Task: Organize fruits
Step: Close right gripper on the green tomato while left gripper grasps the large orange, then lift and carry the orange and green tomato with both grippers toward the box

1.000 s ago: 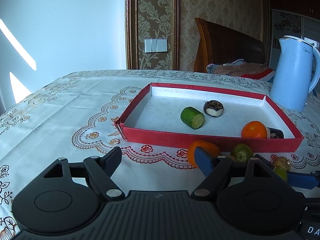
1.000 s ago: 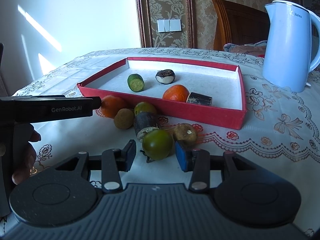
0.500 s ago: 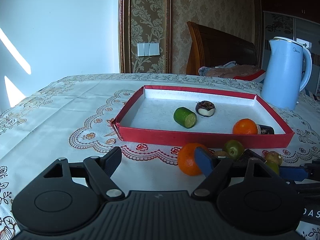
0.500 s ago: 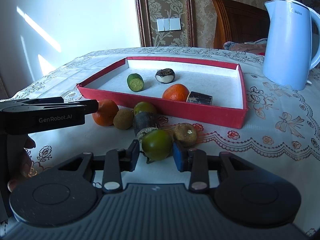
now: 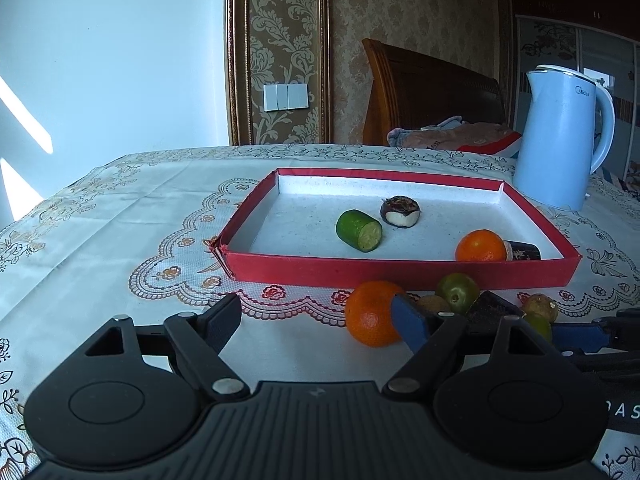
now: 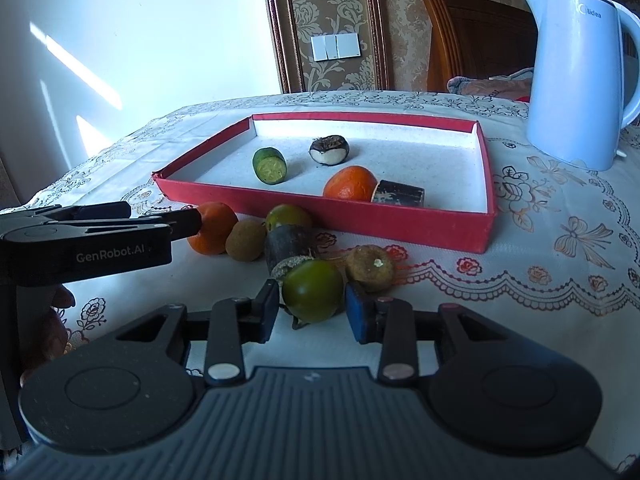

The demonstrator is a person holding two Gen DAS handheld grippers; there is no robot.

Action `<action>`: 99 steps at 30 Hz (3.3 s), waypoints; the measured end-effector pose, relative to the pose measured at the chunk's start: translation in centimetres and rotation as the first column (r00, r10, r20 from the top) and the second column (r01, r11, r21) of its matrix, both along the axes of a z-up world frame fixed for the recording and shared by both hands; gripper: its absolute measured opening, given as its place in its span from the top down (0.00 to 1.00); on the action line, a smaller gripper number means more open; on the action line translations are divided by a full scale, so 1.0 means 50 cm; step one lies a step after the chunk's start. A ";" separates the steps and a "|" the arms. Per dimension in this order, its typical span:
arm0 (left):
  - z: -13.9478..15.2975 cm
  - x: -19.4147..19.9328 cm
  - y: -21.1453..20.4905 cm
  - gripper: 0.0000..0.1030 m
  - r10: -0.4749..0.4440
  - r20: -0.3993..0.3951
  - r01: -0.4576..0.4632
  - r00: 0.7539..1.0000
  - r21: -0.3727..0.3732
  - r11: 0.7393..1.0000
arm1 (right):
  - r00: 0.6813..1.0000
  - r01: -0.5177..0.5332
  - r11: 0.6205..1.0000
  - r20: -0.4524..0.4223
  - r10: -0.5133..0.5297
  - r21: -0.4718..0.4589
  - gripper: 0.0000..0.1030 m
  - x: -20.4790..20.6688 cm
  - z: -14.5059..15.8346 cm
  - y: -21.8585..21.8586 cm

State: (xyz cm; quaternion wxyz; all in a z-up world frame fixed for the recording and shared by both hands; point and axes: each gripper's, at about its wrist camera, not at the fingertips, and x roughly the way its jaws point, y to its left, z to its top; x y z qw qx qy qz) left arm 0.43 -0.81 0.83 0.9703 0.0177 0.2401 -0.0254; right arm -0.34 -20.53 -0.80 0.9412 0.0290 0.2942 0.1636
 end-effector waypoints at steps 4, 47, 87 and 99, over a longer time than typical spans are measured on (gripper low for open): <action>-0.001 -0.003 -0.008 0.18 -0.042 0.002 0.042 0.999 0.007 0.999 | 1.000 0.004 1.000 0.005 -0.004 0.003 0.67 -0.002 0.001 -0.001; -0.006 0.056 -0.030 0.36 -0.057 -0.046 0.055 0.997 -0.049 0.997 | 1.000 0.003 1.000 -0.003 -0.003 0.024 0.70 0.000 -0.001 -0.006; -0.003 0.045 -0.012 0.64 -0.065 -0.013 0.063 0.998 -0.111 0.992 | 1.000 0.015 0.999 0.003 -0.016 0.033 0.70 -0.002 -0.002 -0.009; -0.002 0.048 -0.007 0.64 -0.038 -0.019 0.036 0.999 -0.116 0.993 | 1.000 0.015 1.000 0.004 -0.015 0.027 0.70 -0.002 -0.001 -0.007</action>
